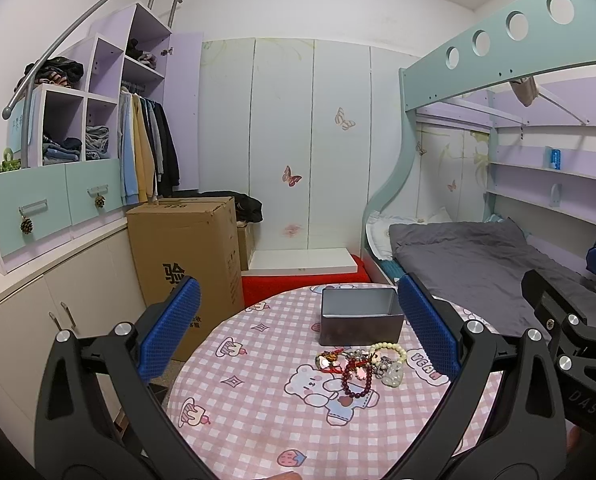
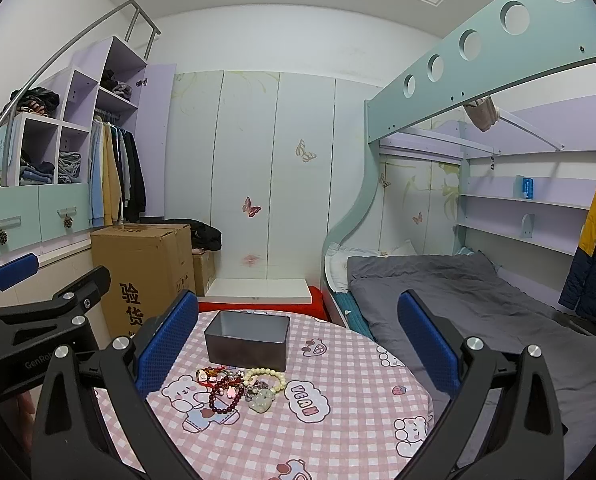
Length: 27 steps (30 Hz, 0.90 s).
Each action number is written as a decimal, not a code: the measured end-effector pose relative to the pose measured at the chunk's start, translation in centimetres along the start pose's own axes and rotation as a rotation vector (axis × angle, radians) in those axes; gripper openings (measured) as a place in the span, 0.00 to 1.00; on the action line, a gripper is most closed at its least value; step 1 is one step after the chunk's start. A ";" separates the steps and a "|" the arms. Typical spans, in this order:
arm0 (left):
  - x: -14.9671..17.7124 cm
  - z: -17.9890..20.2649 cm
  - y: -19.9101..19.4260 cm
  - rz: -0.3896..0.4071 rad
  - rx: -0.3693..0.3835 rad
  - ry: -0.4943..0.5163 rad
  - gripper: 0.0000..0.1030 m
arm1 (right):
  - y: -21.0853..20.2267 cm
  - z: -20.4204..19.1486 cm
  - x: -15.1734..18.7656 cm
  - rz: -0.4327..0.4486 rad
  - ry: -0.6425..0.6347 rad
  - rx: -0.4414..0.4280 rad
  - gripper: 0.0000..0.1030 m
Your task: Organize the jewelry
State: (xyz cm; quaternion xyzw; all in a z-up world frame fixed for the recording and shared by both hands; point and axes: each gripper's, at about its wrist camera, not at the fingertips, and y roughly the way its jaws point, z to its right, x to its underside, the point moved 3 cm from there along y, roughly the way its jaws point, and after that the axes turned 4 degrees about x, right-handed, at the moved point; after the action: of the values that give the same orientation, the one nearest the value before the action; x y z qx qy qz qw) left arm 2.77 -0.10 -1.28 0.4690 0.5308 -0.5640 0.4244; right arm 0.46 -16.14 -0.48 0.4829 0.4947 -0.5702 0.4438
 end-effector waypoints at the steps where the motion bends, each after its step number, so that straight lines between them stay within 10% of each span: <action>1: 0.0 0.1 -0.1 -0.001 0.000 0.001 0.94 | 0.0 0.0 -0.1 0.000 0.000 0.001 0.93; 27: 0.2 0.0 0.2 -0.009 0.003 0.004 0.94 | 0.6 0.3 0.7 -0.011 0.004 -0.002 0.93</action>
State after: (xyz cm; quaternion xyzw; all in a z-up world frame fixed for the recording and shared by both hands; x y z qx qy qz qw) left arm 2.96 -0.14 -1.56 0.4684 0.5328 -0.5660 0.4200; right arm 0.93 -16.56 -1.20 0.4809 0.4988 -0.5711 0.4402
